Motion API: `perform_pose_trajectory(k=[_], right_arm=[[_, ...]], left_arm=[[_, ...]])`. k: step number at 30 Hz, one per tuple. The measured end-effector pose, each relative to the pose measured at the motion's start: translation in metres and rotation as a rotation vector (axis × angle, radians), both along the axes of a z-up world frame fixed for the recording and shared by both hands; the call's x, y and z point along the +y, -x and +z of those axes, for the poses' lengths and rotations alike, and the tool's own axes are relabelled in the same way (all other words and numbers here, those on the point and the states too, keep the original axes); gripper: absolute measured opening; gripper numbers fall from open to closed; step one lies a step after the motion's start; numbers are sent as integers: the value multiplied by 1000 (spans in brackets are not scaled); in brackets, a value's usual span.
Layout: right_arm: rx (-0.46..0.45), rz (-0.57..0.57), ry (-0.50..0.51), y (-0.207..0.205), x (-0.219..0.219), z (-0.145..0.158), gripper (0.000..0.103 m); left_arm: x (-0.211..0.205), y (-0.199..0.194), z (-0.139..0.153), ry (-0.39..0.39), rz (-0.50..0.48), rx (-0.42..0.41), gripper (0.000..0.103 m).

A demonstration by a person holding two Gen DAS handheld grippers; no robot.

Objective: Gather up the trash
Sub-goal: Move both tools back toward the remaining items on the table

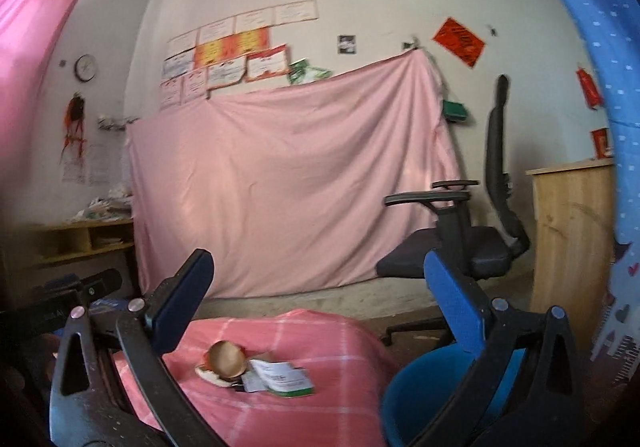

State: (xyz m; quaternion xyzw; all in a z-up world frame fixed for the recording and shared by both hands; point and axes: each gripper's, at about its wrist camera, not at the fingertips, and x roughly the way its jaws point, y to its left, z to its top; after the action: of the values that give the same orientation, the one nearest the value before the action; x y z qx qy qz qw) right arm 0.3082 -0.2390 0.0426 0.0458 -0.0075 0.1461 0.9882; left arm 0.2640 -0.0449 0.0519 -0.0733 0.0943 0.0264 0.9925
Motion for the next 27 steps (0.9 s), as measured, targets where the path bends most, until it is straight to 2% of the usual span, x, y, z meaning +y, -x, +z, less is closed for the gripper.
perform_pose_trajectory(k=[9,18,21,27], right_arm=[[17,77,109,-9,46,-13,103],[105,94,220,-25,73,-34,103],[160,82,241,-35,77,-43,103],[352,50,242,-67,79,-68,103]], left_arm=[[33,11,-24,-38,79,4,101],[46,5,-57,-59,99,57,101],[49,0,-65,-65,90,78,101],[53,-21,-79,-59,32,174,101]])
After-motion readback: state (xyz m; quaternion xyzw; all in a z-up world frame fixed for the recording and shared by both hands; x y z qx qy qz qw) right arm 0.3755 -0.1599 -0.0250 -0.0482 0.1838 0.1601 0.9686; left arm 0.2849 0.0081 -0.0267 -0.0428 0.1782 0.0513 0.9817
